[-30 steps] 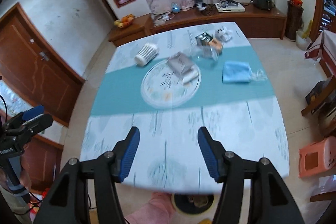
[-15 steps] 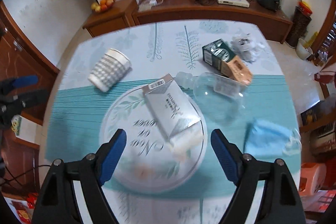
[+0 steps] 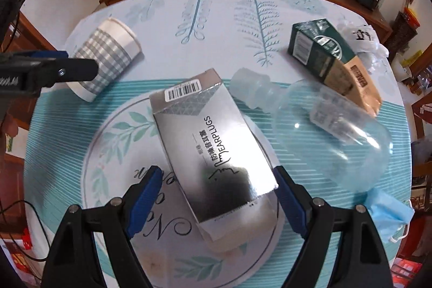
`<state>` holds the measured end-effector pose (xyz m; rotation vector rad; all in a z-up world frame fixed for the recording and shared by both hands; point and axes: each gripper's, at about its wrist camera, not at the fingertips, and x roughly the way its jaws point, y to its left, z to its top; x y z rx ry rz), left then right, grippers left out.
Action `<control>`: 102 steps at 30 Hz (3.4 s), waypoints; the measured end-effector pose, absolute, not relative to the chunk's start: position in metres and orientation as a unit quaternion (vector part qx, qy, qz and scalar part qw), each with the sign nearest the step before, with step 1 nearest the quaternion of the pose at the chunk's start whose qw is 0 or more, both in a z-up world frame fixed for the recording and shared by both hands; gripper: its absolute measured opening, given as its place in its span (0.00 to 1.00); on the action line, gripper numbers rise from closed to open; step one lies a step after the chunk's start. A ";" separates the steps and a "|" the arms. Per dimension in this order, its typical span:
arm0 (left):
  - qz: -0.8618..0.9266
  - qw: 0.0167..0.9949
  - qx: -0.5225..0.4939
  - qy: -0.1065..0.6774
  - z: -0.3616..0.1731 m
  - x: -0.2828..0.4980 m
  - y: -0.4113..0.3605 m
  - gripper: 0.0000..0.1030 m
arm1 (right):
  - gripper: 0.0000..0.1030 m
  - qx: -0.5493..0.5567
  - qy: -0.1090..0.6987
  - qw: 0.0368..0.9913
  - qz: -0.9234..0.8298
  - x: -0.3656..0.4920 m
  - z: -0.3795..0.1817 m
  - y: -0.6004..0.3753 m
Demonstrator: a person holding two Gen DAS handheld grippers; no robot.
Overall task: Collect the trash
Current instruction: 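Grasp the gray checkered paper cup with the left tool while the right tool grasps the silver EARPLUGS box, then lower cup and box over the black bin and open both tools to drop them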
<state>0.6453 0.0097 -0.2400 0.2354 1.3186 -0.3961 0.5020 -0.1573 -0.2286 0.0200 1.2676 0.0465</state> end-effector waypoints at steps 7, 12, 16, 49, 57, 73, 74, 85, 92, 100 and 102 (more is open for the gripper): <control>-0.160 0.755 0.072 0.632 -0.262 0.658 0.014 0.73 | 0.74 -0.025 0.591 0.806 0.015 0.499 -0.229 -0.143; -0.154 0.759 0.057 0.629 -0.264 0.652 0.019 0.63 | 0.69 -0.015 0.596 0.803 0.017 0.490 -0.226 -0.136; -0.158 0.769 0.053 0.617 -0.255 0.632 0.025 0.61 | 0.68 0.001 0.600 0.800 0.020 0.476 -0.223 -0.130; -0.132 0.826 -0.017 0.548 -0.104 0.153 0.032 0.60 | 0.68 0.136 0.532 0.830 0.104 0.120 -0.118 -0.199; -0.147 0.803 -0.011 0.578 -0.117 0.060 0.006 0.60 | 0.68 0.147 0.560 0.808 0.107 0.036 -0.130 -0.221; -0.159 0.698 0.017 0.699 -0.288 0.008 0.009 0.61 | 0.68 0.222 0.681 0.698 0.027 -0.030 -0.283 -0.219; -0.157 0.691 0.019 0.705 -0.304 0.009 0.009 0.61 | 0.68 0.234 0.690 0.685 0.016 -0.031 -0.303 -0.219; -0.149 0.644 0.016 0.750 -0.453 0.045 -0.002 0.63 | 0.69 0.354 0.726 0.586 -0.064 -0.023 -0.462 -0.225; -0.157 0.633 0.030 0.758 -0.506 0.064 -0.011 0.65 | 0.71 0.404 0.714 0.564 -0.094 -0.006 -0.521 -0.228; -0.147 0.645 0.059 0.748 -0.526 0.071 -0.015 0.88 | 0.71 0.412 0.702 0.571 -0.110 0.010 -0.547 -0.229; -0.143 0.645 0.060 0.748 -0.526 0.071 -0.012 0.88 | 0.71 0.402 0.703 0.575 -0.112 0.011 -0.547 -0.227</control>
